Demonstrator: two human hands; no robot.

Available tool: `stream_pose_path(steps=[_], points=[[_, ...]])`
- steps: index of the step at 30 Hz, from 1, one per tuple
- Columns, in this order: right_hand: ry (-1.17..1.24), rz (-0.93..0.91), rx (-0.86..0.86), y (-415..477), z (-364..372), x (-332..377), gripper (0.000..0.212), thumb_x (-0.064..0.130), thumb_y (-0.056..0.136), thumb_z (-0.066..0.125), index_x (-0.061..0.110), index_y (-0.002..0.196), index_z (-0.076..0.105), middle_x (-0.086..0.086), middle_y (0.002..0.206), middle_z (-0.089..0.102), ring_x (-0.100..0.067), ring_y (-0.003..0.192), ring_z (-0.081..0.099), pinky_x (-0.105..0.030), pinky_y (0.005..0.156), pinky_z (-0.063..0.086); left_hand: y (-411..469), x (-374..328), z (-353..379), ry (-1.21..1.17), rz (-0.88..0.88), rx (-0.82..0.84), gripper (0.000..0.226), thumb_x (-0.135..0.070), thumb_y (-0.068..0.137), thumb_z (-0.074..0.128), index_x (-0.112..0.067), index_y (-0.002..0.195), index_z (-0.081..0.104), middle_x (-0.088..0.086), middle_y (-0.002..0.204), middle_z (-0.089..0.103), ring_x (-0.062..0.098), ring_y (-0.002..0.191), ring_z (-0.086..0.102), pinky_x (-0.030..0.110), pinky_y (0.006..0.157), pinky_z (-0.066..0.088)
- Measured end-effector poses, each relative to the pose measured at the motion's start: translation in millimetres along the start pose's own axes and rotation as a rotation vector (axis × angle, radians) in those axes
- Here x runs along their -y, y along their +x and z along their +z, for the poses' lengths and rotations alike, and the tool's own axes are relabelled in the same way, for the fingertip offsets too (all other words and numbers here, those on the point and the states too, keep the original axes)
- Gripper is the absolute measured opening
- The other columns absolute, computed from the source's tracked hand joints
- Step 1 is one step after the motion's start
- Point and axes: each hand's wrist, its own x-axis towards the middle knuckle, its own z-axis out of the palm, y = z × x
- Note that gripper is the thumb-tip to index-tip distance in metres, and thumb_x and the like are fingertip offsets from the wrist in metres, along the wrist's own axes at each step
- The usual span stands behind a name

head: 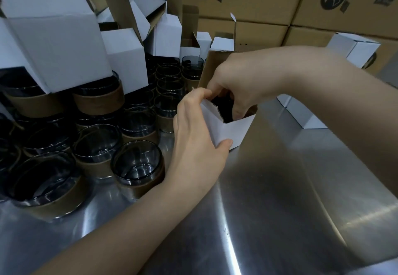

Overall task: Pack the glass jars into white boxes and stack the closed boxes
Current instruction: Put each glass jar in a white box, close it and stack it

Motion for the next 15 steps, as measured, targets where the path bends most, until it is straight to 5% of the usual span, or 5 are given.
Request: stream_pose_path(steps=[4,8,15], points=[[-0.077,-0.014,0.012,3,3,5,0.046,0.024,0.079,0.078,0.028,0.122,0.062,0.015,0.084,0.057,-0.010,0.077,0.052,-0.026,0.071,0.044,0,1,1,0.012,-0.009,0.001,0.088,-0.008,0.072,0.080,-0.044,0.128,0.023,-0.005,0.144,0.030,0.012,0.136,0.030,0.038,0.113,0.033],[-0.136,0.012,0.022,6,3,6,0.046,0.027,0.080,0.077,0.025,0.123,0.061,0.001,0.103,0.065,-0.018,0.086,0.057,-0.026,0.066,0.043,1,5,1,-0.005,-0.028,0.008,0.088,-0.007,0.072,0.080,-0.037,0.132,0.024,-0.006,0.142,0.031,0.007,0.133,0.030,0.029,0.113,0.030],[-0.157,0.067,-0.013,17,7,1,0.039,0.028,0.080,0.077,0.025,0.116,0.062,0.009,0.076,0.052,-0.004,0.061,0.045,-0.022,0.049,0.034,2,8,1,-0.012,-0.027,0.018,0.089,-0.006,0.071,0.079,-0.051,0.120,0.021,-0.006,0.142,0.030,0.000,0.130,0.029,0.005,0.102,0.025]])
